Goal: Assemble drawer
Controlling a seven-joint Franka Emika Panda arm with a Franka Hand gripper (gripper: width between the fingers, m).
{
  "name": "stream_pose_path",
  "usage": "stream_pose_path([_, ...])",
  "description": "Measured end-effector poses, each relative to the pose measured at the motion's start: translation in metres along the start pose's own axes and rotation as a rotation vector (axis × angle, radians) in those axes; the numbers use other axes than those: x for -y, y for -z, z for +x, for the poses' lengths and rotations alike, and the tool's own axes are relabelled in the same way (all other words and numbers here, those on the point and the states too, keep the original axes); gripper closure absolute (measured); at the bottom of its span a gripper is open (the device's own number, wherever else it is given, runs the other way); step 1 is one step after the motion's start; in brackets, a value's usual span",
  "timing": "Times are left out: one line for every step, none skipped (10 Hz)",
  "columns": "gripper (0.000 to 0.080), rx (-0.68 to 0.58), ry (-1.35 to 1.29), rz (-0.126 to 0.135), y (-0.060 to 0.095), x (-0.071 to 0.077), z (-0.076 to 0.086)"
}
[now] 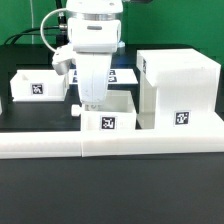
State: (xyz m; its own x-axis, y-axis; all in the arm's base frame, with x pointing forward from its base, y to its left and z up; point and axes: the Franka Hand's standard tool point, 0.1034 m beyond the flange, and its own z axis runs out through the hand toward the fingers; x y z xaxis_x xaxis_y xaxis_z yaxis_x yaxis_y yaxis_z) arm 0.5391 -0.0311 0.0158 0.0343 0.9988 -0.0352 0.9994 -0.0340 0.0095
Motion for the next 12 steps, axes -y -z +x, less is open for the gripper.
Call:
stream_pose_path([0.0757,0.000,0.000,0.002,-0.0013,0.0019,0.0002])
stream_pose_path([0.0757,0.000,0.000,0.002,-0.0014,0.0019,-0.0002])
stream_pose_path([0.0757,-0.001,-0.001,-0.008,-0.0014,0.0008,-0.0002])
stream_pose_path([0.0757,-0.003,-0.010,-0.025,-0.0018,0.0003,0.0009])
stream_pose_path([0.0757,-0.003,-0.018,-0.025,-0.0018,0.0004,0.0022])
stream_pose_path([0.0757,-0.003,-0.020,-0.023,-0.0022,0.0008,0.0011])
stream_pose_path([0.0757,-0.003,-0.021,-0.022,-0.0026,0.0011,0.0009])
stream_pose_path([0.0757,-0.003,-0.022,-0.022,-0.0027,0.0012,0.0013])
stream_pose_path([0.0757,-0.004,-0.021,-0.018,-0.0030,0.0018,0.0034])
stream_pose_path([0.0757,-0.003,-0.024,-0.018,-0.0033,0.0021,0.0019])
stream_pose_path([0.0757,-0.003,-0.025,-0.017,-0.0034,0.0022,0.0014])
stream_pose_path([0.0757,-0.004,-0.026,-0.015,-0.0040,0.0028,0.0021])
